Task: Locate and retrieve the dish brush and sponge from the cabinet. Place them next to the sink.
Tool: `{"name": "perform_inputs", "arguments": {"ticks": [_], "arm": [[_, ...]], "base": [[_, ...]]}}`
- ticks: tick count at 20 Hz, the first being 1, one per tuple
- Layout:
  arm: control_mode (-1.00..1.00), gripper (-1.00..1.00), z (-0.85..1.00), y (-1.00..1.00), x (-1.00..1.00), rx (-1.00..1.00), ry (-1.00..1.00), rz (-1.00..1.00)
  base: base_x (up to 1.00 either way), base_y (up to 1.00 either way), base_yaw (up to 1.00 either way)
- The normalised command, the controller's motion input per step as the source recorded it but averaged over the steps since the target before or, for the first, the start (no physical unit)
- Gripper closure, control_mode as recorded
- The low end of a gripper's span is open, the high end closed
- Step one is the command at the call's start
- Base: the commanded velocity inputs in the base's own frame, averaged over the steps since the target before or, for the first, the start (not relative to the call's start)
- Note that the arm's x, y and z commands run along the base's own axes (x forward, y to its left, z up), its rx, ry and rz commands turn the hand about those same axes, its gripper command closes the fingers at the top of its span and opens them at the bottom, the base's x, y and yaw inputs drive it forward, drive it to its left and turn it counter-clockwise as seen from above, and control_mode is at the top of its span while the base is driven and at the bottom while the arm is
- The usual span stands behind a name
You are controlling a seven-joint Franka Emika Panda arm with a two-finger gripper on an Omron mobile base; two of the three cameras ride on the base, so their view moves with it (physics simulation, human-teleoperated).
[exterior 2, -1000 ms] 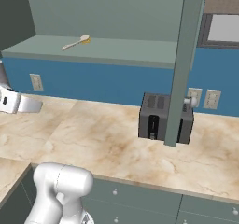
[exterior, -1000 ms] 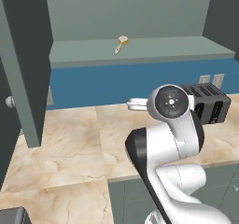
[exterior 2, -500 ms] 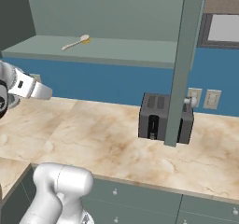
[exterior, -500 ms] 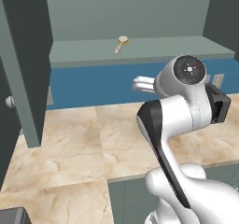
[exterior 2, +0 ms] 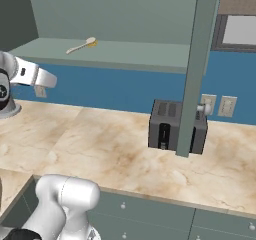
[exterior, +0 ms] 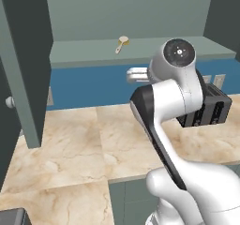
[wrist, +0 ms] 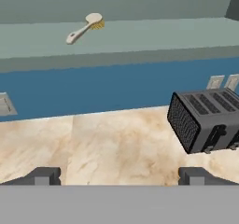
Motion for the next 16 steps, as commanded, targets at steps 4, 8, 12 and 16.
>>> {"name": "perform_inputs", "arguments": {"ticks": [4,8,12,16], "arm": [[-1.00,-1.00,0.26,0.09,0.31,-0.12,0.00,0.10],[-1.00,-1.00,0.19,0.10,0.26,-0.08,-0.04,0.01],[-1.00,-1.00,0.21,0.11,0.16,0.01,-0.11,0.00],[-1.00,-1.00,0.08,0.04,0.10,0.07,-0.15,0.00]], "base": [[0.00,0.00,0.00],[0.00,0.00,0.00],[0.00,0.00,0.00],[0.00,0.00,0.00]]}}
